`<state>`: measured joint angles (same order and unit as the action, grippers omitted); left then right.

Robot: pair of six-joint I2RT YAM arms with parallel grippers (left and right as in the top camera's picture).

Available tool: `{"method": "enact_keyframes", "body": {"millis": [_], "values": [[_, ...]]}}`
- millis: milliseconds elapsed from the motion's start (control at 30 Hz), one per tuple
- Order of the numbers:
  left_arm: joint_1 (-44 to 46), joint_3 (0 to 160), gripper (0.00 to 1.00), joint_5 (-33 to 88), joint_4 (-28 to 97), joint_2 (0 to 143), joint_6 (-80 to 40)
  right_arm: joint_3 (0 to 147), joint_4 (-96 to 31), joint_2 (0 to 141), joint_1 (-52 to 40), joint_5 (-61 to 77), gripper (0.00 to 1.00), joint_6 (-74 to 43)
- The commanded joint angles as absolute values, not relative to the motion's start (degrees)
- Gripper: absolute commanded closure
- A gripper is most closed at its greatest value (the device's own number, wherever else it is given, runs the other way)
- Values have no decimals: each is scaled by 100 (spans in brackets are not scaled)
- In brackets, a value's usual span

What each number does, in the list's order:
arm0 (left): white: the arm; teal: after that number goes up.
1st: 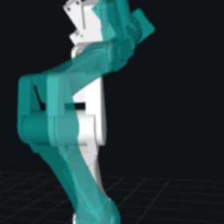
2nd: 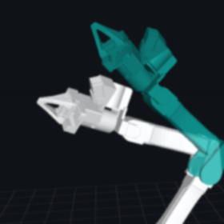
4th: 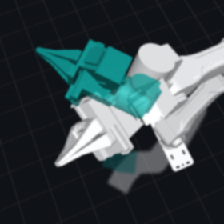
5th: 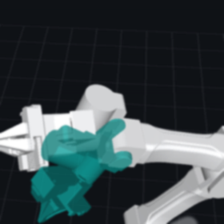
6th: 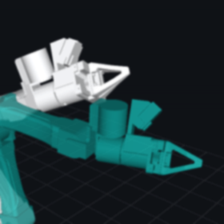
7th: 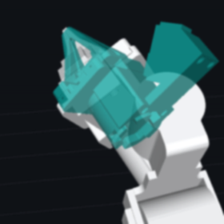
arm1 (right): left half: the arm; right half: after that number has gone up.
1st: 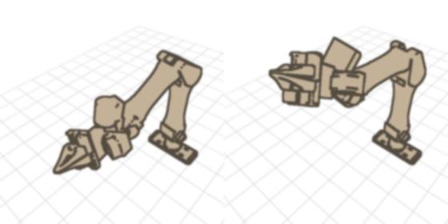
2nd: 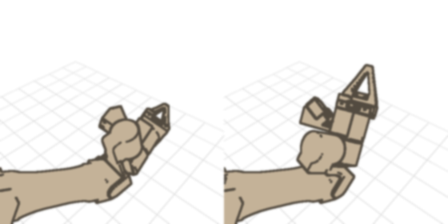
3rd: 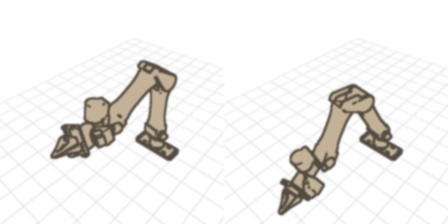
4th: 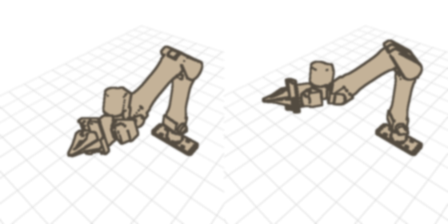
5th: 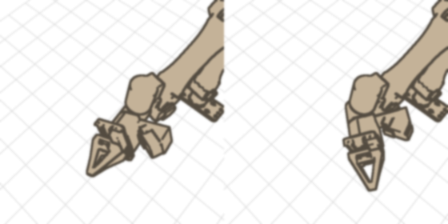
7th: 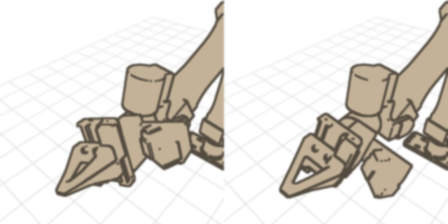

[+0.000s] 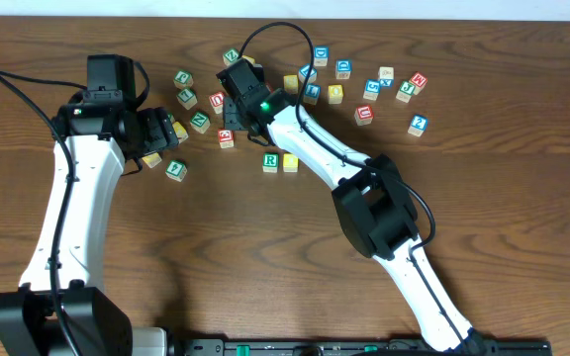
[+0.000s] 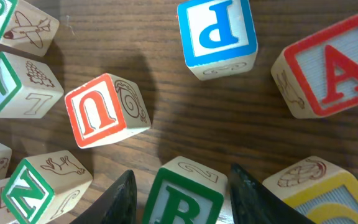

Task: Spell out ROBOT
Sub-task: 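Lower the right gripper onto the green B block and grasp it, then place the green B block right of the O block and release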

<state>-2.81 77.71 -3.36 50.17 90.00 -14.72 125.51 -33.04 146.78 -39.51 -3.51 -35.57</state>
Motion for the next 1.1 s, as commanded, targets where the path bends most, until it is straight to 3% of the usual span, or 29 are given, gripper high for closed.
{"method": "enact_keyframes", "body": {"millis": [0, 267, 600, 933, 1067], "values": [[-294, 7898, 10, -370, 5048, 8958, -1378, 12628, -3234, 14824, -3975, -460, 57, -3673], [-294, 7898, 10, -370, 5048, 8958, -1378, 12628, -3323, 14864, -3968, -462, 71, -3719], [-294, 7898, 10, -370, 5043, 8960, -1380, 12687, -3712, 14796, -3833, -456, 79, -3516], [-294, 7898, 10, -370, 5030, 8962, -1378, 12689, -4128, 13935, -3769, -436, 76, -2832], [-294, 7898, 9, -370, 5030, 8962, -1378, 12687, -4639, 13235, -3682, -436, 80, -2816]]}}
